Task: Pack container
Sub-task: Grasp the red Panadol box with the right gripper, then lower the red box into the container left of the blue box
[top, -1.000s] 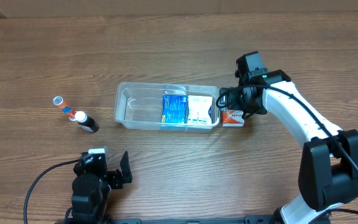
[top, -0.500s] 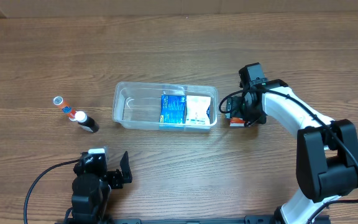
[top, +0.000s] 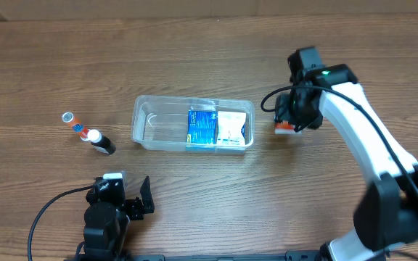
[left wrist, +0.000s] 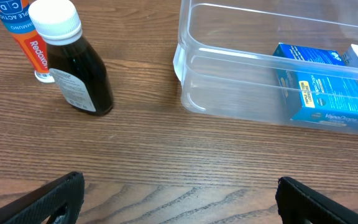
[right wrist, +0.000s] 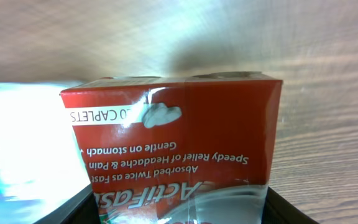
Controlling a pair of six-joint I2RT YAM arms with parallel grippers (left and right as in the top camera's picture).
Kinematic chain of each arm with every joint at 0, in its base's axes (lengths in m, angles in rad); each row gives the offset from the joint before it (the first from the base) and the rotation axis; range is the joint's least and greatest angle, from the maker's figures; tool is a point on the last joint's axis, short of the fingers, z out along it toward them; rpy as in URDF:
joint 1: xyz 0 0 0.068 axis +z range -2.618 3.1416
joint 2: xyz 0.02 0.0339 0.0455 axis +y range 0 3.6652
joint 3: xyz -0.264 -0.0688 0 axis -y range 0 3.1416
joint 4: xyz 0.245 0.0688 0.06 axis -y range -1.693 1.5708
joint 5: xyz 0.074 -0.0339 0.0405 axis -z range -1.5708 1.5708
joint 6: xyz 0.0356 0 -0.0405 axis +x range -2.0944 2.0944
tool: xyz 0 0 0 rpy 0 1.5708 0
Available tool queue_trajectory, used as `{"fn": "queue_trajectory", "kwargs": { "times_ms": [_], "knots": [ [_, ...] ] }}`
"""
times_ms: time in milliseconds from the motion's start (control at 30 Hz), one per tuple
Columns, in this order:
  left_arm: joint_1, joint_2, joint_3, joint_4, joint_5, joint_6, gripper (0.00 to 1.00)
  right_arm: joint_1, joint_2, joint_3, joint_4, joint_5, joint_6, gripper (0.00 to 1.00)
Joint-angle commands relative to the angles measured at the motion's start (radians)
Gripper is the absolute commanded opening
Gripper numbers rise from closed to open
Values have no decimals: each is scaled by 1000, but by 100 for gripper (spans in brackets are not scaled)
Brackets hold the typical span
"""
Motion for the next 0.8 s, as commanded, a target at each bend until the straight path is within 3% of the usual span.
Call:
{"fn": "queue_trajectory", "kwargs": {
  "times_ms": [0,133,300,467,767],
  "knots": [
    [-6,-8,-6,2,5,12,100,129,-164,82,8,4,39,52],
    [-6,-8,-6,2,5,12,100,324,-182,76,105,5,105,52],
    [-6,-8,-6,2,5,12,100,519,-35,39,370,61,269,54],
    [-6,-8,-6,2,5,12,100,565,165,39,518,-8,347,53],
    [-6,-8,-6,2,5,12,100,588,304,39,663,-98,441,53]
  ]
}}
